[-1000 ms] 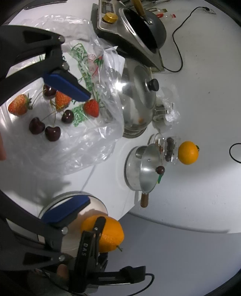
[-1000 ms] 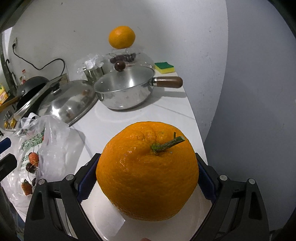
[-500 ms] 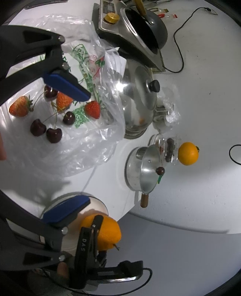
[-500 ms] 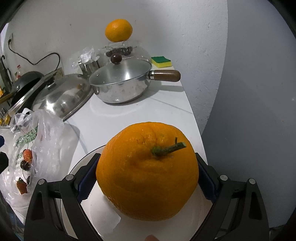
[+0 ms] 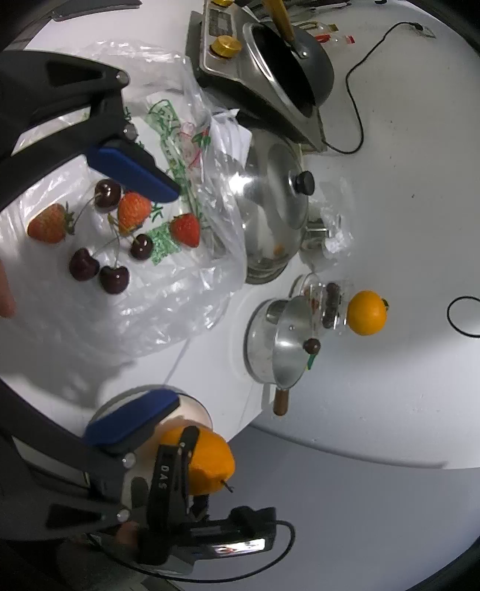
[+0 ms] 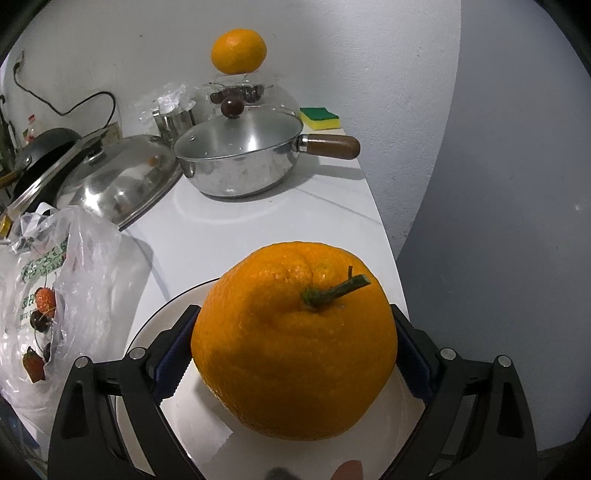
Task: Organize fruits
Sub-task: 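Lower the orange onto the white plate and open the right gripper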
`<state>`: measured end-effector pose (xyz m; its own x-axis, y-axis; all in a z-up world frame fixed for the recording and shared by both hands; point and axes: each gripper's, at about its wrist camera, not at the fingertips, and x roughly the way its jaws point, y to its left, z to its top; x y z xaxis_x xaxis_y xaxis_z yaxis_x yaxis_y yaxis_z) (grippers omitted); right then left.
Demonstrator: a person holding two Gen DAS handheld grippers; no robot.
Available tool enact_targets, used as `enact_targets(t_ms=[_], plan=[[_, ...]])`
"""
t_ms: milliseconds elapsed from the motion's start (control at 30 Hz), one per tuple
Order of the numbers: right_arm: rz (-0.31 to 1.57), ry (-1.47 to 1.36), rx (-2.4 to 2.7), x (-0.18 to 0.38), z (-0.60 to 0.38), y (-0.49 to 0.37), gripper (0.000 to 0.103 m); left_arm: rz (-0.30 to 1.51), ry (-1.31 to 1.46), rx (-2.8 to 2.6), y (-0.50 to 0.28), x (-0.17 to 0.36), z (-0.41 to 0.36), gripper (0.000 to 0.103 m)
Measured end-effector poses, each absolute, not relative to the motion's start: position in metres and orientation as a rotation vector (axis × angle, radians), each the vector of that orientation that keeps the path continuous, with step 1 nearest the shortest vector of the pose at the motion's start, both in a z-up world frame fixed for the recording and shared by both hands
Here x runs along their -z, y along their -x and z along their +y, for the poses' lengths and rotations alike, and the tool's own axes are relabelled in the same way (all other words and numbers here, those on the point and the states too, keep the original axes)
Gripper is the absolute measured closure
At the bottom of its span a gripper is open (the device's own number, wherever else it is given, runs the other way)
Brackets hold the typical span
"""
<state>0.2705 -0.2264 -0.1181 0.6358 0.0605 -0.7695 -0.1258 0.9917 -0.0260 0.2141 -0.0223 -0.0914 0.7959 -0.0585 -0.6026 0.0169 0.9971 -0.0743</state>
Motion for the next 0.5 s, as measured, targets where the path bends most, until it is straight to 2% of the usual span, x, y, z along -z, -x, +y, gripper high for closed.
enact_targets(t_ms=[200,500], plan=[[0.879,0.027,-0.09,0.115,-0.232,-0.266,0.007,0.645,0.071,0.038,-0.21,0.089,-0.019,0.001],[0.781,0.04,-0.094,0.087,-0.229,-0.259,0.007,0.624,0.072,0.045,-0.199,0.082,-0.019,0.001]])
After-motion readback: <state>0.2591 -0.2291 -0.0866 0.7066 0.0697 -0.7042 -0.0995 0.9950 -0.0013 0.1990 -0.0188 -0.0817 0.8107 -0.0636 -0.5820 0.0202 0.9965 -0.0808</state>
